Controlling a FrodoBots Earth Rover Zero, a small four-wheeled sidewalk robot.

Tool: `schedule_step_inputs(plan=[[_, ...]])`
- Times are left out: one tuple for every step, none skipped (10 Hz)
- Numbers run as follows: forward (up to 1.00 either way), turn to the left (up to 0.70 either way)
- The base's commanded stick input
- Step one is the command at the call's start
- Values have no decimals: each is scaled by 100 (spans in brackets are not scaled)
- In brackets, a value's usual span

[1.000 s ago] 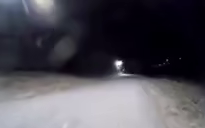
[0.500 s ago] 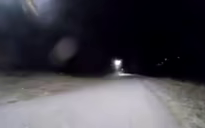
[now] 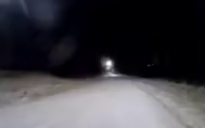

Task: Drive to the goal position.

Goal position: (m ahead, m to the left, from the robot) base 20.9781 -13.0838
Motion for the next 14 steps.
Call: schedule_step_inputs(plan=[[100,-35],[100,-13],[100,-5],[100,-15],[100,-39],[100,-23],[100,0],[100,0],[100,0],[100,0],[100,0],[100,0],[100,0],[100,0]])
